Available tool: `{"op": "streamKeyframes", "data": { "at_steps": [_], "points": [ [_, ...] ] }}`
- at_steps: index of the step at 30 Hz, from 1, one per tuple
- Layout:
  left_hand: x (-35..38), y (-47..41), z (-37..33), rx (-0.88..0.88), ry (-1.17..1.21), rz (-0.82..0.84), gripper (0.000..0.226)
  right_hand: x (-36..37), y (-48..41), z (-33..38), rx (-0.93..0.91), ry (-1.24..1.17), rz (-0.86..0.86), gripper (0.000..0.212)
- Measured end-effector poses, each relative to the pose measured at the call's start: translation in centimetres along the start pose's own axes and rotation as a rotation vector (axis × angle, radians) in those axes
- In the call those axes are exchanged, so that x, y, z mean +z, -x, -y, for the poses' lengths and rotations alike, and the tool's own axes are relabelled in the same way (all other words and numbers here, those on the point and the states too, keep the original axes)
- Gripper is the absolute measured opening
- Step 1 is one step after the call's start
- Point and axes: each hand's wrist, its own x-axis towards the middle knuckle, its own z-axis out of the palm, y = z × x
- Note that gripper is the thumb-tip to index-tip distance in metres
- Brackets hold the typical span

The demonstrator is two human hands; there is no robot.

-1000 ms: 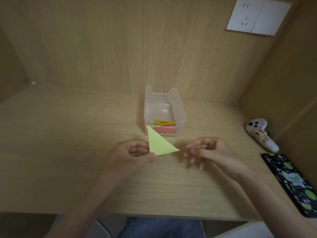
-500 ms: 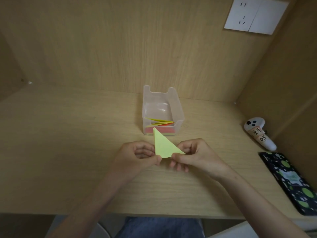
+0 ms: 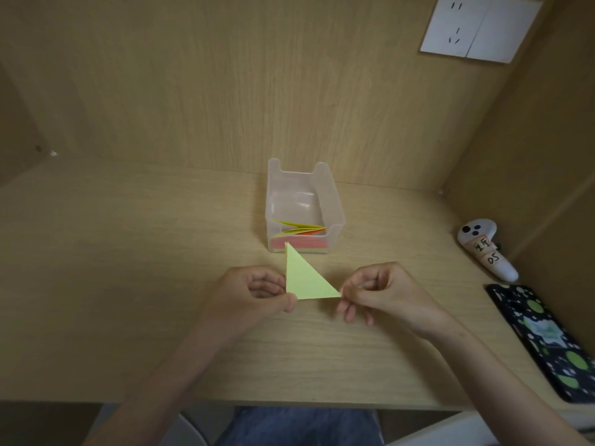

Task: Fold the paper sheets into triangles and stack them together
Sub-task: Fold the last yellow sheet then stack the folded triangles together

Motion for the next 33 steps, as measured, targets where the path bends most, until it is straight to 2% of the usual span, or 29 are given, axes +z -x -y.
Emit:
{"op": "streamKeyframes", "data": {
  "at_steps": [4, 7, 9, 12, 14, 16, 21, 29, 33],
  "points": [
    [-1.0, -0.2, 0.3, -0.04, -0.016, 0.04, 0.021, -0.8, 0.4, 0.2, -0.017, -0.079, -0.068, 0.008],
    [-0.5, -0.1, 0.2, -0.003, -0.055, 0.09, 0.023, 0.3, 0.3, 0.9, -0.036, -0.105, -0.041, 0.036],
    [0.1, 0.1, -0.1, 0.026, -0.081, 0.158, 0.021, 1.6, -0.1, 1.4, -0.07, -0.064, 0.009, 0.047],
    [0.4, 0.0, -0.3, 0.054, -0.092, 0.171, 0.022, 3.0, -0.9, 1.9, -0.091, -0.029, 0.032, 0.03],
    [0.2, -0.1, -0.5, 0.046, -0.049, 0.103, 0.022, 3.3, -1.1, 2.0, -0.071, -0.069, -0.011, 0.016],
    [0.0, -0.1, -0.6, 0.046, 0.031, 0.014, 0.02, 3.3, -1.0, 2.0, -0.031, -0.105, -0.055, 0.011],
    [-0.2, 0.1, -0.8, 0.03, 0.208, -0.072, 0.023, 3.6, -0.6, 1.6, 0.023, -0.089, -0.09, 0.013],
    [1.3, 0.2, -0.8, 0.091, 0.421, -0.236, 0.038, 4.6, -0.8, 1.9, 0.011, -0.206, -0.095, 0.012],
    [1.5, -0.1, -0.7, 0.027, 0.51, -0.2, 0.027, 4.6, -0.9, 1.8, -0.029, -0.299, -0.201, 0.025]
  ]
}}
